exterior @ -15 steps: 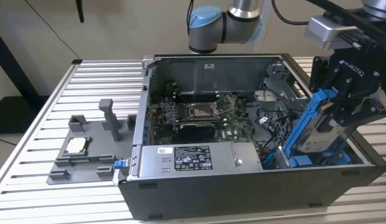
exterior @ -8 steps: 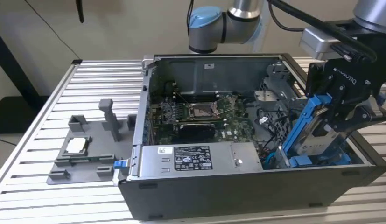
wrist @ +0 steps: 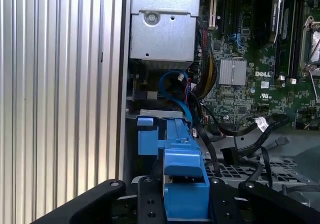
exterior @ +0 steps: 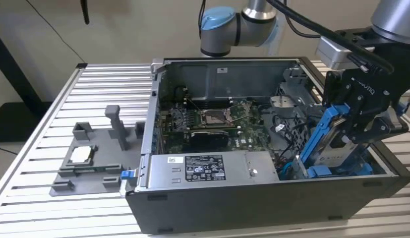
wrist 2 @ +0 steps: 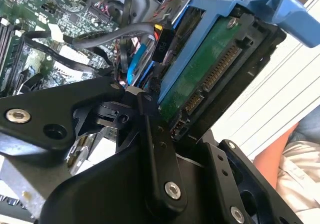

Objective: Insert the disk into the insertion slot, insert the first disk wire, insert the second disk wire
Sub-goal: 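Insert the disk into the insertion slot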

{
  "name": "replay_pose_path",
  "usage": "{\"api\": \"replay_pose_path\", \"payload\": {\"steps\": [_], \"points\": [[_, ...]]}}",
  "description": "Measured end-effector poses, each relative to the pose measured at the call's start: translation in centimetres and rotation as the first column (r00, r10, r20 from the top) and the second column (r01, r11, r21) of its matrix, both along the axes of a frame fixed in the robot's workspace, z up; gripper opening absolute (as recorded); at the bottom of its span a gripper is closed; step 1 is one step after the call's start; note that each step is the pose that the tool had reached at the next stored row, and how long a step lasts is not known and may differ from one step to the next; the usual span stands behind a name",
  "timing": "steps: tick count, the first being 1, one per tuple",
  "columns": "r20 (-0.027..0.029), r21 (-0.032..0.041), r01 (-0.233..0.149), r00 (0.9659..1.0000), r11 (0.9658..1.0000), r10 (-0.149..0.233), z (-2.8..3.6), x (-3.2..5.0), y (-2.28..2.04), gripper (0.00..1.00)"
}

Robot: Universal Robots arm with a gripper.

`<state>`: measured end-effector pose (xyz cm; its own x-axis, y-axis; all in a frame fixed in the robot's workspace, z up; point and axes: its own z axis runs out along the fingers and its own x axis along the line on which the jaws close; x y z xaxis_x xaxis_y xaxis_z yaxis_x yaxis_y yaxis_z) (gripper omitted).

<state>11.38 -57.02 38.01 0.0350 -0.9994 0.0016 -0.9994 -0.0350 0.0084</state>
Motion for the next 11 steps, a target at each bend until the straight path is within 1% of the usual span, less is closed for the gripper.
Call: {"api": "replay_pose_path", "payload": {"steps": [4,5,6,7,11], "points": [[0.0001,0.0002,0.0,1.0,1.0,0.0,0.0,0.01,0.0,0.34],[0.0,0.0001,0.0,1.0,1.0,0.0,0.0,0.01,0.0,0.4],[0.0,0.0001,0.0,1.0,1.0,0.0,0.0,0.01,0.0,0.4],[0.0,0.0002,0.0,1.0,1.0,0.0,-0.01,0.0,0.0,0.47],[0.0,0.0001,0.0,1.0,1.0,0.0,-0.01,0.0,0.01,0.47]]}}
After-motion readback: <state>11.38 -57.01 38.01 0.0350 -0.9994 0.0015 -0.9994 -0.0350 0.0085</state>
